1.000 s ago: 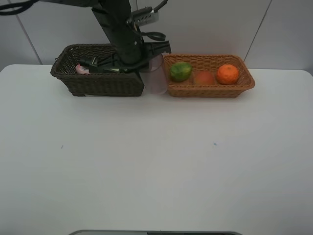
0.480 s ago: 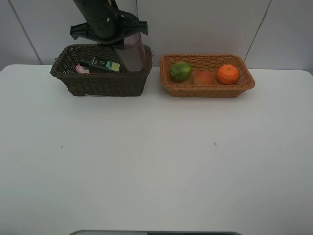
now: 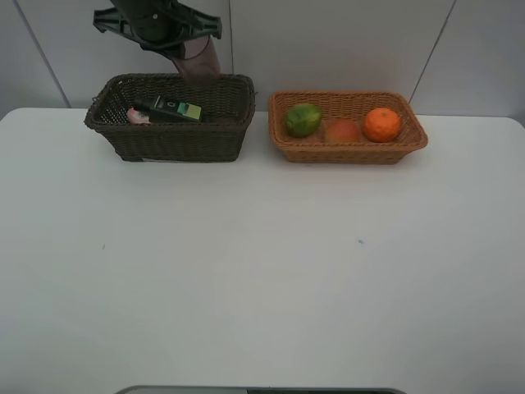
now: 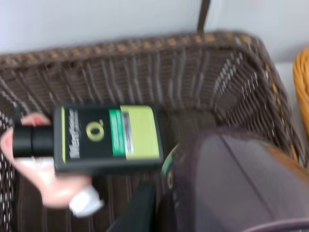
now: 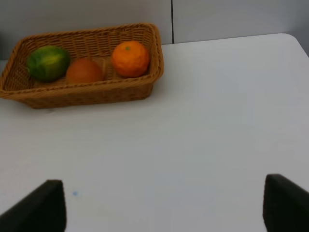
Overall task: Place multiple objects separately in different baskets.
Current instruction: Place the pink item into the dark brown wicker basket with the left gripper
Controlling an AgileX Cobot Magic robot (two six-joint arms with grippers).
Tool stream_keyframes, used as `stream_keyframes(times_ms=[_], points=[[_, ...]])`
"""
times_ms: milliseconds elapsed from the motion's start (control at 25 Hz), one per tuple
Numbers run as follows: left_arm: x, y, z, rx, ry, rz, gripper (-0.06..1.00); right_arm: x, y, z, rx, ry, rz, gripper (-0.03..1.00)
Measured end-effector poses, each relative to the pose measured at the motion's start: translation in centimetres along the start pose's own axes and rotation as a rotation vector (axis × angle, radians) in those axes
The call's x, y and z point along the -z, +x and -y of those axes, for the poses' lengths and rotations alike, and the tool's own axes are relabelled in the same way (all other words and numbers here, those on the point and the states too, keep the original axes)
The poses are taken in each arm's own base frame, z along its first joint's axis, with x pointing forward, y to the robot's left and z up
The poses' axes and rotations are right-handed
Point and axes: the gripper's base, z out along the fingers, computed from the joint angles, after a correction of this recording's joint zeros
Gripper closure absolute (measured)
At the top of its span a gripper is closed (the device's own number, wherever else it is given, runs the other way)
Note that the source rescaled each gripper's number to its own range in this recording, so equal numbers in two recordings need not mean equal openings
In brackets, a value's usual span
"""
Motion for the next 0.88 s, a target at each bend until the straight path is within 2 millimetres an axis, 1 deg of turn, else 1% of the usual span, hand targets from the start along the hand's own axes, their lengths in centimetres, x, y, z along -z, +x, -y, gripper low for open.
stream_keyframes(times_ms=[80, 160, 320, 360, 400, 520, 880], points=[[-0.5, -0.2, -0.4, 0.003, 0.006, 0.025, 0.94, 0.0, 0.0, 0.0, 0.000, 0.000, 0.000, 0.26], [-1.5, 0.0, -0.4, -0.003, 0.012, 0.029, 0.94, 0.0, 0.0, 0.0, 0.000, 0.000, 0.000, 0.26], [-4.2, 1.3, -0.5, -0.036, -0.002, -0.012, 0.94, 0.0, 0.0, 0.0, 0.000, 0.000, 0.000, 0.26], [-4.8, 1.6, -0.6, -0.045, -0.006, -0.018, 0.94, 0.0, 0.0, 0.0, 0.000, 0.000, 0.000, 0.26], [-4.8, 1.6, -0.6, -0.045, -0.006, -0.018, 0.94, 0.0, 0.0, 0.0, 0.000, 0.000, 0.000, 0.26], [-6.6, 2.5, -1.0, -0.059, -0.020, -0.045, 0.94, 0.0, 0.0, 0.0, 0.000, 0.000, 0.000, 0.26], [-8.1, 3.2, -0.5, -0.039, 0.018, -0.039, 0.94, 0.0, 0.0, 0.0, 0.000, 0.000, 0.000, 0.26]])
